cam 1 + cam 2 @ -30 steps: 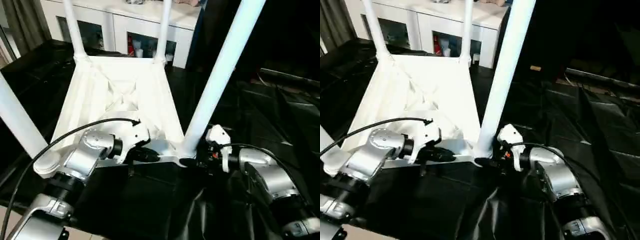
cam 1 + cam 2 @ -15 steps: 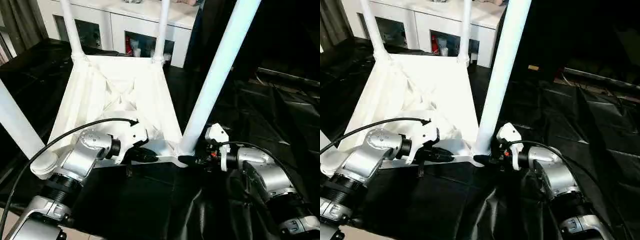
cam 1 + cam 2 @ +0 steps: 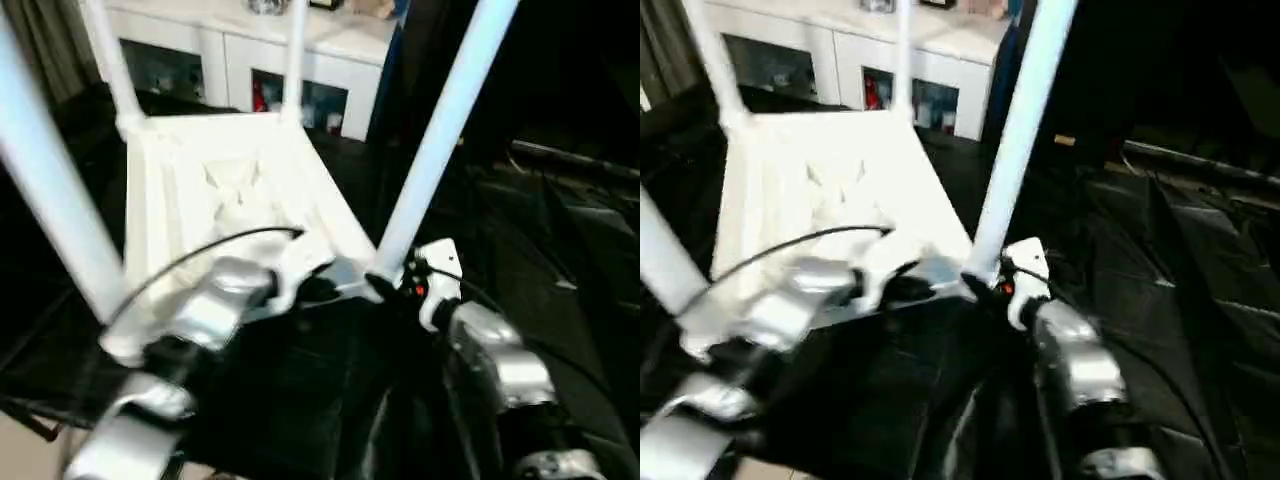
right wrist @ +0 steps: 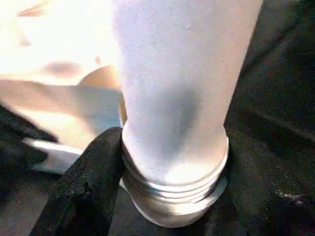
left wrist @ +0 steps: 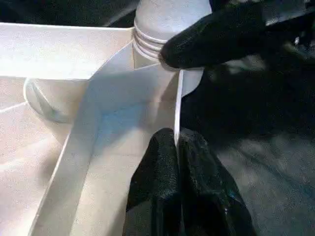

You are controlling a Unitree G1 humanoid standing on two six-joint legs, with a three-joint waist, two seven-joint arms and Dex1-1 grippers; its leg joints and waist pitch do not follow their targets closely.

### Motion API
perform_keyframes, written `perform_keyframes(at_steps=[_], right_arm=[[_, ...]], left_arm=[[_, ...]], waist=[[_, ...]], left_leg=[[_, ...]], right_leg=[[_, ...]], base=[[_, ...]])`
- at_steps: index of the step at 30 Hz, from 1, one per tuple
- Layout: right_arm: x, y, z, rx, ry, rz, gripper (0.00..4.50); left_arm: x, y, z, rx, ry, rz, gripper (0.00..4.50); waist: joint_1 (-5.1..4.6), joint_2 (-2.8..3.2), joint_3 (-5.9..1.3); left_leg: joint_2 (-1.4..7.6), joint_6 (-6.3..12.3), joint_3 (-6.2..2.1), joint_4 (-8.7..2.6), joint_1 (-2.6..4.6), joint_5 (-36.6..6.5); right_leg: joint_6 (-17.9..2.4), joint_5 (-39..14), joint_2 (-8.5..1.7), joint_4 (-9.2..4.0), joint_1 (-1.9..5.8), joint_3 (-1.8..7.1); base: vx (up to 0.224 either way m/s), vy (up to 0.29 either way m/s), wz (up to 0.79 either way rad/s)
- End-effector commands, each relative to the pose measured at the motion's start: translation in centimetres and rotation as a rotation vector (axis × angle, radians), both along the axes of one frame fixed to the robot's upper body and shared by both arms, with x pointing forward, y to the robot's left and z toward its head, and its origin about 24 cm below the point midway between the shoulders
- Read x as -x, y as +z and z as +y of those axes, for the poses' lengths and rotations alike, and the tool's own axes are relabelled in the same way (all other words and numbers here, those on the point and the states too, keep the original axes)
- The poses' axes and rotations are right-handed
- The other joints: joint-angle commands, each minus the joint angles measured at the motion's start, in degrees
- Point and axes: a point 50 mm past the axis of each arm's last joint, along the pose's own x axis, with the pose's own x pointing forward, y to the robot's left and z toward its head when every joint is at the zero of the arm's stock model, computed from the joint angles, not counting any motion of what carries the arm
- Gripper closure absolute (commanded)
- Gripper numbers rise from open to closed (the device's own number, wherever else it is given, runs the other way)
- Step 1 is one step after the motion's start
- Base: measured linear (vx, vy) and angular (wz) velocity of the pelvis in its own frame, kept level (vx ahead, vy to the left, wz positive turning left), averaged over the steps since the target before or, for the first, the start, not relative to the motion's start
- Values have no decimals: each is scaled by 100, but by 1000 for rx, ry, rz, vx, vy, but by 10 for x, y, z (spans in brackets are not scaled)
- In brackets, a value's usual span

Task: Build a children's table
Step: Rotate leg to tighten

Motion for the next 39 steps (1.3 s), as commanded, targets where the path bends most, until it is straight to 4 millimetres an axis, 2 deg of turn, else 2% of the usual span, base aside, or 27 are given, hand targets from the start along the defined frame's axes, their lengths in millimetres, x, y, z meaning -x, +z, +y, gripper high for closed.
perform_keyframes(at_steps=[1, 2, 3, 5, 7, 8, 10, 11, 12, 13, 16, 17, 18, 19, 21, 22, 27, 28, 34, 39], right_arm=[[3, 4, 32, -25, 115, -25, 178], [3, 5, 32, -30, 118, -30, 178], [4, 8, 33, -53, 136, -42, 144], [5, 13, 29, -97, 186, -60, 109], [7, 16, 24, -106, 230, -64, 107], [7, 17, 18, -85, 262, -63, 87], [9, 17, 10, -49, 332, -57, 66], [9, 17, 10, -49, 332, -57, 66], [12, 19, -3, 5, 427, -44, 66], [13, 19, -5, 12, 437, -42, 66], [13, 20, -13, 45, 475, -38, 66], [12, 23, -20, 42, 504, -33, 66], [12, 23, -21, 40, 508, -32, 66], [12, 24, -21, 38, 512, -30, 66], [14, 26, -24, 30, 554, -22, 66], [14, 26, -24, 30, 554, -22, 66], [17, 23, -24, 28, 632, 15, 66], [18, 22, -24, 30, 645, 25, 81], [17, 21, -21, 23, 663, 26, 132], [17, 22, -20, 7, 673, 26, 164]], left_arm=[[6, -10, -26, 17, 4, 30, 450], [6, -10, -27, 16, 1, 30, 450], [6, -11, -28, 14, -6, 30, 450], [7, -10, -26, 25, -36, 32, 450], [8, -10, -21, 33, -56, 33, 450], [8, -9, -18, 42, -72, 30, 450], [11, -8, -10, 59, -115, 32, 450], [11, -8, -10, 59, -115, 32, 450], [16, -8, 2, 69, -164, 62, 450], [17, -9, 4, 68, -165, 72, 450], [23, -7, 15, 91, -226, 80, 450], [30, -4, 24, 123, -273, 99, 450], [30, -4, 25, 126, -277, 100, 450], [31, -3, 26, 129, -282, 100, 450], [33, -2, 35, 120, -280, 114, 450], [33, -2, 35, 120, -280, 114, 450], [35, 0, 46, 119, -264, 119, 450], [34, 0, 48, 115, -256, 115, 450], [35, 1, 50, 113, -250, 115, 450], [36, 1, 50, 116, -248, 119, 450]], waist=[[-17, 2, -243], [-15, -3, -242], [-6, 33, -249], [3, 25, -263], [32, 13, -268], [30, -11, -269], [40, -4, -271], [46, -2, -271], [52, -32, -267], [38, -11, -260], [22, -13, -243], [26, -24, -244], [1, -28, -234], [11, -6, -232], [11, -38, -245], [13, -25, -237], [20, -60, -244], [10, -96, -240], [16, -81, -229], [15, -88, -241]], left_leg=[[103, -67, -66, -435, 25, -1910], [102, -45, -63, -435, 16, -1887], [108, -16, -56, -436, 21, -1848], [109, 31, -49, -429, 1, -1721], [114, 157, -24, -405, 4, -1551], [111, 201, -20, -402, -17, -1432], [111, 259, -14, -393, -28, -1324], [116, 268, -27, -395, -32, -1304], [121, 300, -28, -393, -41, -1277], [127, 333, -18, -393, -45, -1288], [131, 289, -26, -413, -47, -1394], [138, 249, -29, -416, -27, -1453], [145, 241, -44, -434, -53, -1497], [154, 226, -33, -430, -12, -1562], [164, 226, -29, -425, -4, -1471], [163, 233, -26, -428, -7, -1467], [143, 280, -7, -406, -29, -1264], [137, 282, -12, -409, -50, -1247], [149, 230, -15, -414, -21, -1317], [143, 251, -8, -400, -26, -1188]], right_leg=[[-492, -2651, -249, -588, 144, 157], [-506, -2571, -244, -583, 148, 160], [-565, -2359, -239, -575, 146, 168], [-674, -2001, -231, -531, 178, 168], [-814, -1612, -224, -498, 194, 174], [-875, -1478, -227, -481, 215, 171], [-913, -1415, -232, -470, 237, 166], [-920, -1422, -242, -462, 252, 158], [-906, -1489, -248, -467, 271, 154], [-907, -1540, -246, -464, 253, 162], [-850, -1865, -255, -497, 237, 162], [-841, -1987, -257, -498, 223, 158], [-843, -2087, -267, -493, 236, 159], [-833, -2164, -262, -515, 196, 166], [-927, -1895, -253, -471, 196, 169], [-948, -1842, -251, -464, 195, 170], [-977, -1635, -254, -436, 226, 170], [-933, -1730, -251, -441, 235, 162], [-865, -1995, -264, -465, 208, 172], [-924, -1739, -253, -435, 220, 174]], base=[[0, 0, 0], [0, 0, 0], [0, 0, 0], [0, 0, 0], [0, 0, 0], [0, 0, 0], [0, 0, 0], [0, 0, 0], [0, 0, 0], [0, 0, 0], [0, 0, 0], [0, 0, 0], [0, 0, 0], [0, 0, 0], [0, 0, 0], [0, 0, 0], [0, 0, 0], [0, 0, 0], [0, 0, 0], [0, 0, 0]])
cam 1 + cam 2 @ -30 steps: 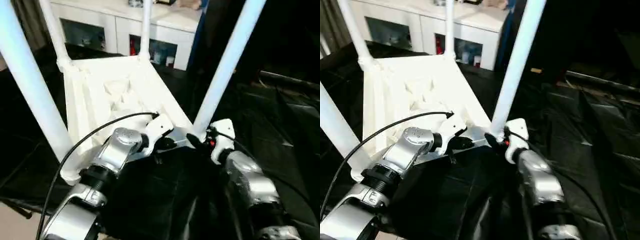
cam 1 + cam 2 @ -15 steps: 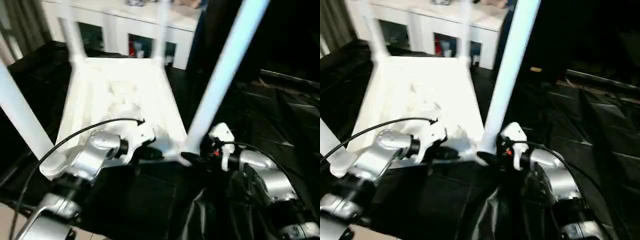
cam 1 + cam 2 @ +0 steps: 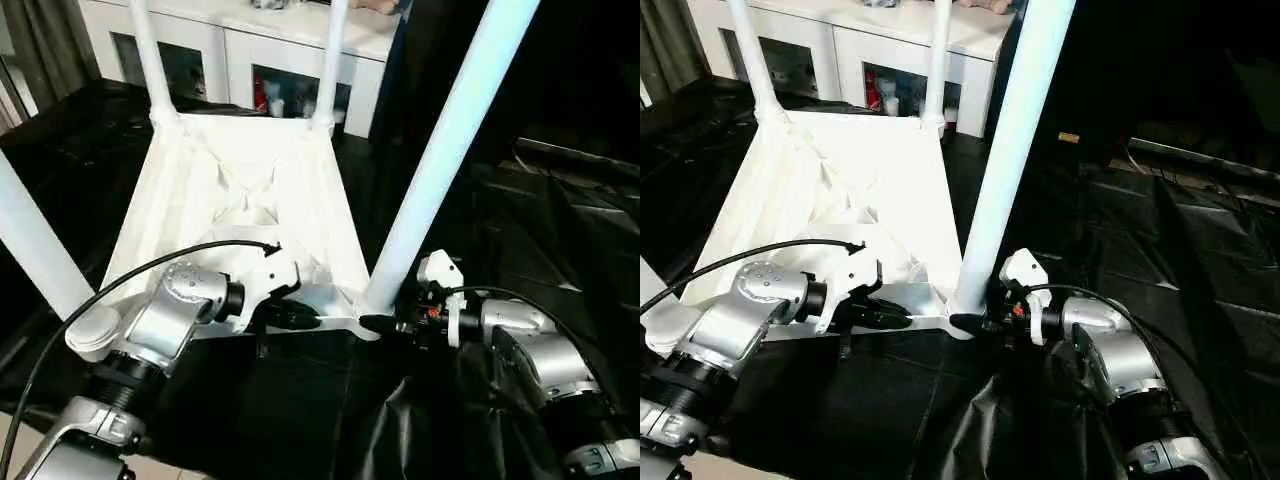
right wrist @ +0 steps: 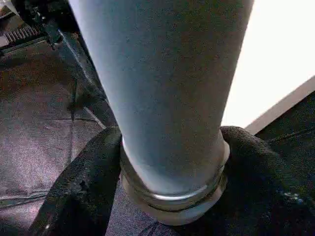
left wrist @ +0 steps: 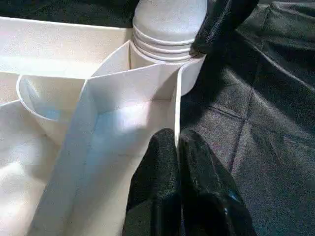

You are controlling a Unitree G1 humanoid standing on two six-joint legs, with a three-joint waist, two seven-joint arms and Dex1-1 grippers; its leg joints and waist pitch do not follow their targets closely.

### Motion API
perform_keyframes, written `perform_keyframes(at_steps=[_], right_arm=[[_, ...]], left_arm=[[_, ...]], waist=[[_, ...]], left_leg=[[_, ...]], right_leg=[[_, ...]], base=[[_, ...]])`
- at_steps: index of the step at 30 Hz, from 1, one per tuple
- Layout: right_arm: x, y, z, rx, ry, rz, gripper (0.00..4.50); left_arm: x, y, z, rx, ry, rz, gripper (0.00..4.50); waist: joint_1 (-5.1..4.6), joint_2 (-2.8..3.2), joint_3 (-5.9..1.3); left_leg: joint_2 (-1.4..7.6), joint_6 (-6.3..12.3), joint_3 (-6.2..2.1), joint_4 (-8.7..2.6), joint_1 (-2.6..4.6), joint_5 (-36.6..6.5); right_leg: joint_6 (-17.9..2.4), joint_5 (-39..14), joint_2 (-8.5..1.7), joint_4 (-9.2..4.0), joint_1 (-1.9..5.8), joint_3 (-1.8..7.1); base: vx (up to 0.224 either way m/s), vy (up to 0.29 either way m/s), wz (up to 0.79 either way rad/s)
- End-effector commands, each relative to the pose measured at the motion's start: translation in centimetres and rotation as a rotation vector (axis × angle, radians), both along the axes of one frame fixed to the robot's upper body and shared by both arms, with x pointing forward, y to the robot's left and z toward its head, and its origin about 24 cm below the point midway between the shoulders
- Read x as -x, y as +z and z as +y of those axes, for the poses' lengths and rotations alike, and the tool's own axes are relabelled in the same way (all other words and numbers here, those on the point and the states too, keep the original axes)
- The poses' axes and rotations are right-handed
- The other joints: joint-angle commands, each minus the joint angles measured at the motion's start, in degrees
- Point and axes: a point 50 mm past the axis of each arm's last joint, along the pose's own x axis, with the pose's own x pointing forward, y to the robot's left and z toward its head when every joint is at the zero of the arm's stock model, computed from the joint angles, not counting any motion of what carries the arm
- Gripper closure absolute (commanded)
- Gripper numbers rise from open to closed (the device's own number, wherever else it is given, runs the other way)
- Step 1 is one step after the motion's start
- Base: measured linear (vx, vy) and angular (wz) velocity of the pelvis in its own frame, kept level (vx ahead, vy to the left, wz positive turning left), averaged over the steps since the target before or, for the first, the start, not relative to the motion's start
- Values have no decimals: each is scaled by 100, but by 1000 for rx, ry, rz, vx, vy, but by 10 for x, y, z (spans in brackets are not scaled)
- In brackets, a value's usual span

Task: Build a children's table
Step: Rotate leg to tighten

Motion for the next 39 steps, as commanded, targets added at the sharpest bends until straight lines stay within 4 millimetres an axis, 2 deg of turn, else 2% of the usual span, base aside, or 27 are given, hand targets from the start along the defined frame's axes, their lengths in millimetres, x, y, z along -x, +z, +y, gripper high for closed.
perform_keyframes(at_steps=[1, 5, 6, 8, 9, 10, 11, 12, 13, 14, 15, 16, 17, 20, 22, 23, 25, 28, 30, 31, 33, 35, 37, 39], right_arm=[[-2, 4, 3, -15, 26, -10, 164], [0, 2, 4, -22, 22, -5, 174], [-3, -4, 6, -20, -95, 4, 174], [-7, -9, 7, -10, -177, 10, 175], [-10, -12, 8, -8, -257, 17, 175], [-14, -15, 12, -28, -355, 30, 176], [-16, -16, 14, -42, -403, 40, 176], [-18, -17, 18, -43, -469, 41, 176], [-19, -17, 22, -35, -501, 35, 176], [-20, -17, 28, -18, -524, 18, 176], [-21, -16, 32, -3, -541, 3, 176], [-22, -15, 36, 2, -547, -7, 176], [-23, -9, 47, -11, -547, -35, 176], [-22, -5, 56, -26, -514, -67, 176], [-20, -2, 60, -45, -471, -85, 121], [-20, -1, 60, -57, -458, -90, 105], [-19, 2, 57, -82, -431, -88, 99], [-19, 5, 47, -85, -384, -88, 60], [-22, 4, 26, -4, -325, -106, 50], [-23, 4, 22, 12, -319, -110, 40], [-24, 6, 14, 15, -298, -114, 40], [-25, 8, 11, 11, -292, -114, 40], [-24, 13, 5, -11, -250, -105, 40], [-20, 16, 2, -20, -175, -90, 40]], left_arm=[[6, -8, -2, 79, 18, 64, 450], [6, -9, -3, 82, 20, 71, 450], [0, -13, -8, 59, 85, 45, 450], [-5, -16, -11, 40, 132, 21, 450], [-10, -18, -15, 27, 176, 4, 450], [-15, -20, -22, 11, 212, -6, 450], [-17, -21, -25, 4, 229, -11, 450], [-21, -21, -33, 0, 261, -22, 450], [-24, -21, -40, 3, 281, -22, 450], [-28, -20, -48, 4, 316, -29, 450], [-31, -20, -55, 6, 338, -36, 450], [-32, -19, -61, 5, 342, -39, 450], [-34, -19, -72, 3, 350, -49, 450], [-34, -20, -79, -3, 346, -53, 450], [-34, -19, -82, -2, 326, -71, 450], [-33, -19, -82, 3, 311, -68, 450], [-32, -19, -80, 14, 280, -67, 450], [-30, -19, -72, 29, 239, -52, 450], [-26, -20, -59, 42, 207, -24, 450], [-25, -20, -57, 46, 200, -23, 450], [-21, -20, -51, 56, 163, -11, 450], [-18, -20, -49, 67, 139, -5, 450], [-11, -19, -42, 88, 74, 19, 450], [-3, -16, -33, 121, 12, 48, 450]], waist=[[19, -88, -261], [17, -85, -262], [12, -60, -259], [5, -77, -244], [-2, -55, -250], [-13, -49, -235], [-7, -66, -241], [-14, -38, -241], [-21, -37, -242], [-11, -50, -238], [-3, -17, -242], [3, -39, -251], [18, -22, -250], [40, -29, -263], [43, -23, -270], [49, -6, -267], [63, -18, -270], [67, -19, -270], [65, -14, -275], [57, -12, -274], [45, -39, -261], [36, -30, -260], [18, -37, -258], [38, -24, -269]], left_leg=[[135, 261, -21, -364, -15, -1149], [131, 267, -16, -358, -8, -1150], [131, 255, -11, -360, 0, -1171], [116, 165, -18, -377, -2, -1305], [119, 97, -29, -387, 3, -1351], [112, 40, -20, -387, 31, -1492], [108, 7, -28, -381, 47, -1534], [106, -47, -57, -407, 21, -1589], [102, -58, -49, -406, 27, -1615], [100, -84, -41, -391, 67, -1696], [93, -100, -50, -390, 70, -1705], [96, -57, -50, -391, 67, -1703], [94, -23, -46, -389, 60, -1702], [94, 30, -37, -382, 70, -1670], [98, 93, -39, -389, 22, -1513], [98, 100, -40, -392, 20, -1505], [103, 132, -32, -387, 28, -1501], [108, 175, -45, -396, -1, -1506], [116, 203, -41, -387, -12, -1436], [119, 224, -37, -384, -18, -1405], [116, 258, -34, -384, -35, -1391], [123, 243, -37, -386, -15, -1407], [132, 268, -45, -396, -43, -1390], [152, 283, -38, -384, 4, -1392]], right_leg=[[-949, -1643, -252, -436, 228, 173], [-966, -1639, -248, -437, 226, 174], [-972, -1632, -245, -444, 214, 182], [-879, -1937, -240, -479, 215, 171], [-812, -2125, -257, -491, 207, 176], [-747, -2344, -254, -534, 154, 186], [-713, -2442, -256, -544, 164, 179], [-625, -2591, -269, -544, 187, 173], [-588, -2626, -258, -563, 171, 174], [-537, -2722, -258, -590, 134, 176], [-535, -2732, -260, -585, 139, 175], [-514, -2693, -262, -595, 150, 173], [-507, -2639, -261, -595, 145, 177], [-536, -2450, -251, -589, 148, 179], [-623, -2096, -248, -549, 190, 177], [-638, -2051, -248, -545, 191, 177], [-661, -2013, -249, -545, 194, 177], [-669, -2047, -257, -541, 228, 165], [-712, -1921, -263, -524, 233, 169], [-753, -1857, -259, -516, 238, 165], [-777, -1902, -262, -519, 243, 165], [-754, -2101, -274, -536, 227, 166], [-768, -2133, -279, -525, 242, 168], [-826, -2026, -286, -510, 218, 177]], base=[[0, 0, 0], [0, 0, 0], [0, 0, 0], [0, 0, 0], [0, 0, 0], [0, 0, 0], [0, 0, 0], [0, 0, 0], [0, 0, 0], [0, 0, 0], [0, 0, 0], [0, 0, 0], [0, 0, 0], [0, 0, 0], [0, 0, 0], [0, 0, 0], [0, 0, 0], [0, 0, 0], [0, 0, 0], [0, 0, 0], [0, 0, 0], [0, 0, 0], [0, 0, 0], [0, 0, 0]])
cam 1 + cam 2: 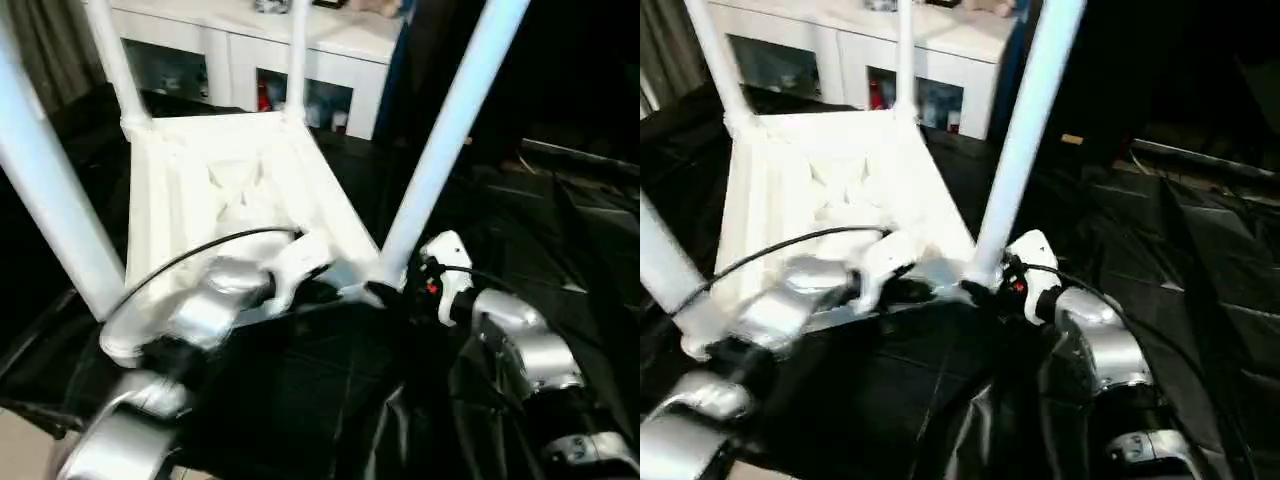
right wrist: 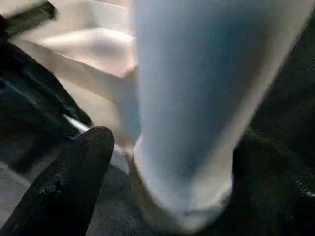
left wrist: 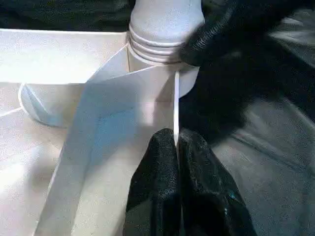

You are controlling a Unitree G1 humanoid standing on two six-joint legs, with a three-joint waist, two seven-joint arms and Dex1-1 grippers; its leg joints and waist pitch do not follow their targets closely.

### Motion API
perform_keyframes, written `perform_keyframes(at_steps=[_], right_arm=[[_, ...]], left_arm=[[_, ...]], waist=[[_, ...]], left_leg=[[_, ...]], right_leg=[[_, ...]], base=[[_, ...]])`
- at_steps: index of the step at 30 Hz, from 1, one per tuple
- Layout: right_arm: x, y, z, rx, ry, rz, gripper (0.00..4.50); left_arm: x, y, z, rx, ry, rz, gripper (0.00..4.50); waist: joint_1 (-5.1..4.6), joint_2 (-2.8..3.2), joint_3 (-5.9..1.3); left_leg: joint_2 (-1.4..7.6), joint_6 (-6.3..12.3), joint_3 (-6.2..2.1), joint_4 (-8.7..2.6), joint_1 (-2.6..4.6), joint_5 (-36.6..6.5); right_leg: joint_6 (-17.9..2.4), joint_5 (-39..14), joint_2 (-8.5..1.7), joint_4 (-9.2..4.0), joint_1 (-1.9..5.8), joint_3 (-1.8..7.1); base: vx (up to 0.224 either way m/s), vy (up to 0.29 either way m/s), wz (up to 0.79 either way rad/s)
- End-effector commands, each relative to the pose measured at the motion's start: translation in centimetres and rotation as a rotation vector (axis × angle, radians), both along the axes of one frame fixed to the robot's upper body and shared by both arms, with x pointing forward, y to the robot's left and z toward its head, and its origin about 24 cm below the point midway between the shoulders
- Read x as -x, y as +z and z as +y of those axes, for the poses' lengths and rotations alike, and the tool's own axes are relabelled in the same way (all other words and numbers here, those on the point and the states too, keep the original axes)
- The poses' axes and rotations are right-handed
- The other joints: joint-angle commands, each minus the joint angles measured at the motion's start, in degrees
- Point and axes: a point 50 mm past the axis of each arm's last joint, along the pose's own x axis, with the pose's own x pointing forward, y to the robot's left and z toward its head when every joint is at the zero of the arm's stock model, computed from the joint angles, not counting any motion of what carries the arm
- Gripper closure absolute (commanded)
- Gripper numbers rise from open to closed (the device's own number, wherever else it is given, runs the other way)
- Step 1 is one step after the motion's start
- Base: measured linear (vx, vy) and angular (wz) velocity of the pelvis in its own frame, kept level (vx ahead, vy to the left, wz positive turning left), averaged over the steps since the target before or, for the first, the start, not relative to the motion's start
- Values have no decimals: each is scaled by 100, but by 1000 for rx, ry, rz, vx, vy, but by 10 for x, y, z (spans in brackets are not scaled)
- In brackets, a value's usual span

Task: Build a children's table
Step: Rotate leg to tighten

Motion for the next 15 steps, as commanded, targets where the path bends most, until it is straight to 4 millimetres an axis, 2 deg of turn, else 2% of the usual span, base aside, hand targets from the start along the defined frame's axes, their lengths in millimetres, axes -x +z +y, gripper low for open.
perform_keyframes(at_steps=[1, 3, 6, 7, 9, 10, 11, 12, 15], right_arm=[[0, 9, -1, -5, 66, -20, 40], [3, 8, -4, 11, 121, -5, 40], [5, 4, -6, 54, 157, 5, 40], [6, 3, -6, 53, 166, 11, 40], [7, 2, -6, 54, 180, 15, 40], [8, 2, -5, 54, 199, 21, 40], [9, 2, -5, 54, 203, 22, 40], [9, 2, -5, 51, 209, 24, 65], [9, 2, -4, 46, 217, 29, 77]], left_arm=[[15, -9, -6, 107, -87, 94, 450], [19, -8, 5, 87, -96, 117, 450], [19, -7, 13, 74, -85, 119, 450], [20, -7, 15, 72, -83, 120, 450], [20, -7, 17, 71, -85, 123, 450], [22, -6, 20, 71, -84, 126, 450], [23, -6, 21, 72, -83, 126, 450], [23, -6, 21, 72, -81, 127, 450], [23, -5, 22, 71, -78, 130, 450]], waist=[[17, -72, -242], [12, -78, -243], [5, -81, -248], [3, -103, -246], [10, -94, -252], [5, -120, -249], [11, -116, -248], [10, -110, -248], [3, -122, -247]], left_leg=[[160, 295, -41, -364, -14, -1272], [150, 306, -22, -354, -2, -1223], [140, 302, -14, -345, -8, -1171], [138, 314, -4, -335, -5, -1146], [136, 330, -5, -331, -5, -1080], [136, 340, 1, -328, -5, -1054], [138, 351, -2, -329, -12, -1029], [139, 352, -3, -329, -11, -1016], [141, 360, 5, -323, 2, -1006]], right_leg=[[-922, -1735, -268, -469, 209, 177], [-1037, -1458, -243, -431, 211, 171], [-1062, -1381, -243, -422, 220, 170], [-1074, -1342, -245, -423, 216, 175], [-1079, -1286, -247, -409, 224, 174], [-1081, -1270, -247, -410, 228, 175], [-1084, -1268, -254, -403, 236, 176], [-1082, -1272, -253, -401, 237, 175], [-1087, -1268, -246, -397, 228, 177]], base=[[0, 0, 0], [0, 0, 0], [0, 0, 0], [0, 0, 0], [0, 0, 0], [0, 0, 0], [0, 0, 0], [0, 0, 0], [0, 0, 0]])
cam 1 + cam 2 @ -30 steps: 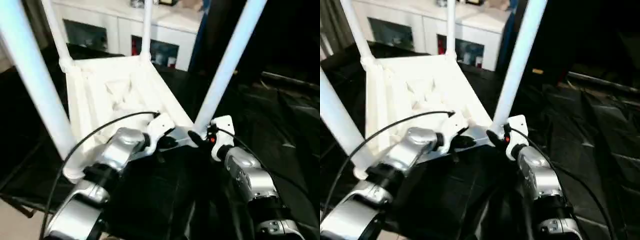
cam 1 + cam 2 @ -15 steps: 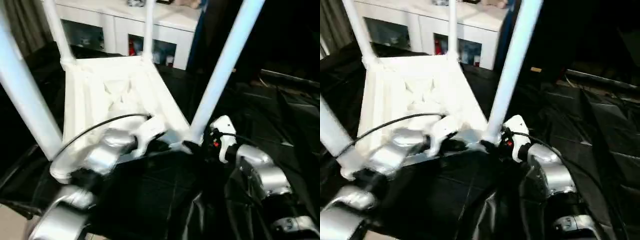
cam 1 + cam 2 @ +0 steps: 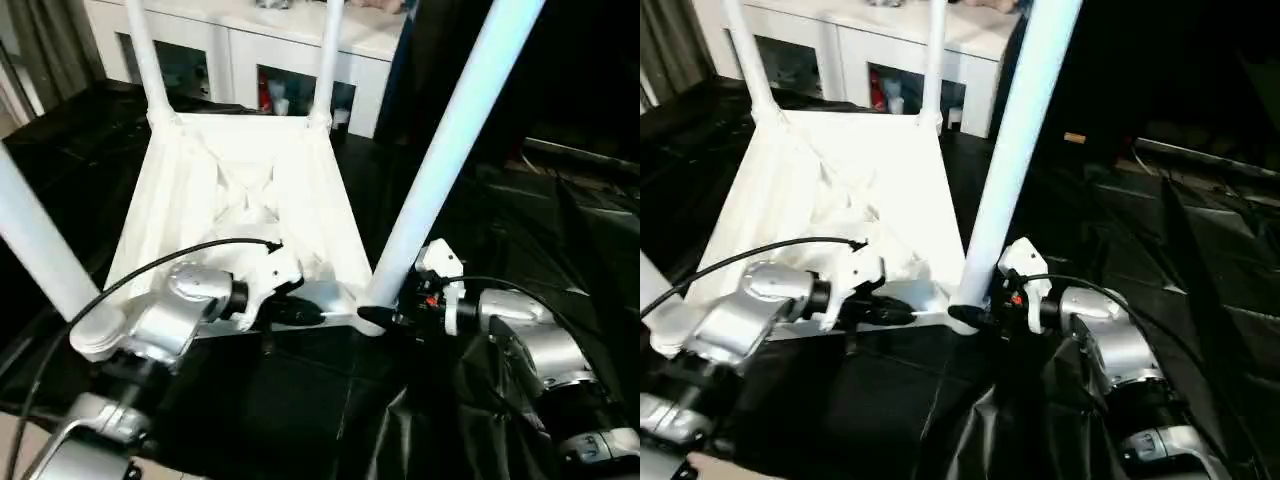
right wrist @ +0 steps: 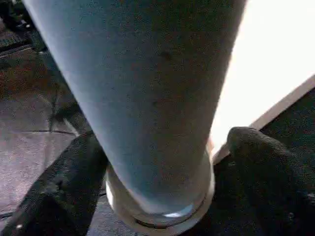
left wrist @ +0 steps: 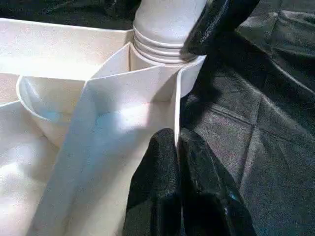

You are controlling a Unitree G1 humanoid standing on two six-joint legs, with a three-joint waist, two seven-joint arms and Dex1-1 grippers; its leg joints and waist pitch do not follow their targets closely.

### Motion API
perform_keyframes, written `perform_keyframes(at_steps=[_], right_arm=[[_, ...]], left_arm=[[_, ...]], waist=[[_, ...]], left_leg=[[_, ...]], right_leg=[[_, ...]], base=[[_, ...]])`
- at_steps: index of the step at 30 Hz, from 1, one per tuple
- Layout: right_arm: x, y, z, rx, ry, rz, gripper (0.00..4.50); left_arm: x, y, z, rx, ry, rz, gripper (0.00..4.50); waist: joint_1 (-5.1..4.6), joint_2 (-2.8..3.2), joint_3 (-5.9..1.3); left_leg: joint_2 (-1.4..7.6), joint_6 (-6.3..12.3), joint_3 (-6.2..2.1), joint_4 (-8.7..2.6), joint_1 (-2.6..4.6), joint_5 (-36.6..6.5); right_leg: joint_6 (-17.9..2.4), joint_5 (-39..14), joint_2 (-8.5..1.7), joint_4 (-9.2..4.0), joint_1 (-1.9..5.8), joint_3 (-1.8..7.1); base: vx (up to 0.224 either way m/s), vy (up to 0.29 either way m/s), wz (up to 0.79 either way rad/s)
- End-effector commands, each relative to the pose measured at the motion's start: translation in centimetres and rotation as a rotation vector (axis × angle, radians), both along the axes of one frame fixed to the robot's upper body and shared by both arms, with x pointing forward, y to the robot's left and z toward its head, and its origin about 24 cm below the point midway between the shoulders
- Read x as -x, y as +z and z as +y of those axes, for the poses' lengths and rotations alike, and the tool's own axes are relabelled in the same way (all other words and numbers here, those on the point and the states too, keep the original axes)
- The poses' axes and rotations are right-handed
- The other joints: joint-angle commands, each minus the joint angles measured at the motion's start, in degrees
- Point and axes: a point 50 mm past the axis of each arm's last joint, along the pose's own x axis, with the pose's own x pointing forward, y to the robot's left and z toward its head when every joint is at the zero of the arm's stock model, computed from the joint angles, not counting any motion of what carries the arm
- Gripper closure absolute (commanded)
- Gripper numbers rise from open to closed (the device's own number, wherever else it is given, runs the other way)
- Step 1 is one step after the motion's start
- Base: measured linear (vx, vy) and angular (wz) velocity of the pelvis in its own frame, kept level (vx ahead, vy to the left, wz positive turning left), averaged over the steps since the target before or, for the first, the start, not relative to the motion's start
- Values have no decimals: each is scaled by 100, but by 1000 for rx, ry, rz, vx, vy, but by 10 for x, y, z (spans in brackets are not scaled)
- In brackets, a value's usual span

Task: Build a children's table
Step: Rotate leg to tighten

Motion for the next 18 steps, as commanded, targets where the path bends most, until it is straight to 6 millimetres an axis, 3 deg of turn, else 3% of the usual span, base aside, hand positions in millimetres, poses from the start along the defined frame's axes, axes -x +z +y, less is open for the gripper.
perform_keyframes(at_steps=[1, 13, 15, 18], right_arm=[[-1, 2, -3, 6, 3, -4, 93], [1, -5, 0, -6, -32, 15, 176], [2, -10, 2, -6, -84, 23, 178], [-1, -17, 7, -26, -210, 39, 180]], left_arm=[[8, -11, -1, 63, 1, 78, 450], [9, -12, -3, 49, 29, 81, 450], [5, -14, -8, 42, 67, 68, 450], [-5, -17, -17, 11, 145, 26, 450]], waist=[[14, -91, -262], [9, -89, -275], [3, -82, -264], [-10, -74, -241]], left_leg=[[136, 358, -26, -335, 1, -1004], [126, 416, -13, -310, 13, -814], [128, 389, -13, -319, 15, -907], [118, 174, -37, -359, 19, -1290]], right_leg=[[-1057, -1264, -248, -405, 230, 173], [-1170, -905, -231, -362, 242, 176], [-1155, -1027, -232, -380, 237, 178], [-907, -1809, -246, -465, 217, 182]], base=[[0, 0, 0], [0, 0, 0], [0, 0, 0], [0, 0, 0]])
